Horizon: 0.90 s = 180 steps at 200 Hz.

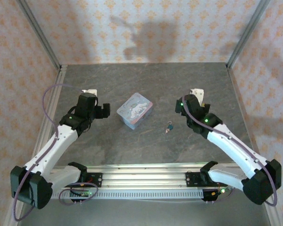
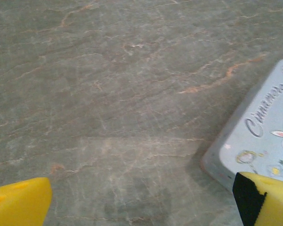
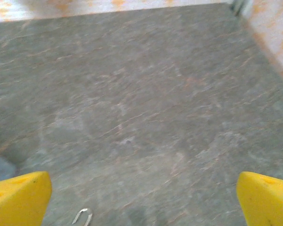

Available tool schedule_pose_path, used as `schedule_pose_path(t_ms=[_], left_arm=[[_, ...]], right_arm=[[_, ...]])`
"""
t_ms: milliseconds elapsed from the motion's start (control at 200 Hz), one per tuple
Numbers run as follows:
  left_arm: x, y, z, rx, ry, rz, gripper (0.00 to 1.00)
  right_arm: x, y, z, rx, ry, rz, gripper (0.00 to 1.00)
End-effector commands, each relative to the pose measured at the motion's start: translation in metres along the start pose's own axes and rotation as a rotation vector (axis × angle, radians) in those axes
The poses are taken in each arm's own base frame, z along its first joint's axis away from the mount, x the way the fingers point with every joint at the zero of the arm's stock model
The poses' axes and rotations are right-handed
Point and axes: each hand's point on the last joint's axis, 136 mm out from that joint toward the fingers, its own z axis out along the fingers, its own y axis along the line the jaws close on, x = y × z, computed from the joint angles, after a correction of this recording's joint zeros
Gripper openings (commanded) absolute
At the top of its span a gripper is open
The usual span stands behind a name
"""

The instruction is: Unlock the padlock with the key

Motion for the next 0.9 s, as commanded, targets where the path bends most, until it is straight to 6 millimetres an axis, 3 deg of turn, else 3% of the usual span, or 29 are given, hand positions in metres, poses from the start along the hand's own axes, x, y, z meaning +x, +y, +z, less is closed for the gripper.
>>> schedule_pose_path(t_ms=[0, 130, 230, 330, 485, 646, 751, 896], left_arm=[[-0.025, 0.02, -0.005, -0.051, -0.12, -0.024, 1.0], [-0.023, 0.036, -0.003, -0.12, -0.228, 0.092, 1.0], [-0.012, 0.059, 0.006, -0.22, -0.263, 0.069, 1.0], [0.001, 0.067, 0.018, -0.235, -0.308, 0.023, 1.0], [0.008, 0.069, 0.03, -0.238, -0.382, 0.011, 1.0], [0.011, 0.073, 0.041, -0.257, -0.424, 0.019, 1.0], [0.013, 0.07, 0.053, -0.237, -0.435, 0.012, 1.0], [0.013, 0.054, 0.077, -0.161, -0.414, 0.044, 1.0]], right_arm=[[-0.017, -0.029, 0.006, 0.149, -0.186, -0.027, 0.99], [-0.006, -0.042, 0.019, 0.187, -0.208, -0.081, 0.99], [0.002, -0.057, 0.029, 0.205, -0.228, -0.041, 0.99], [0.011, -0.068, 0.04, 0.194, -0.258, 0.022, 0.99], [0.023, -0.083, 0.053, 0.194, -0.325, 0.121, 0.99], [0.03, -0.08, 0.073, 0.159, -0.355, 0.173, 0.99], [0.041, -0.074, 0.096, 0.171, -0.289, 0.125, 0.99], [0.035, -0.077, 0.103, 0.175, -0.327, 0.075, 0.99]])
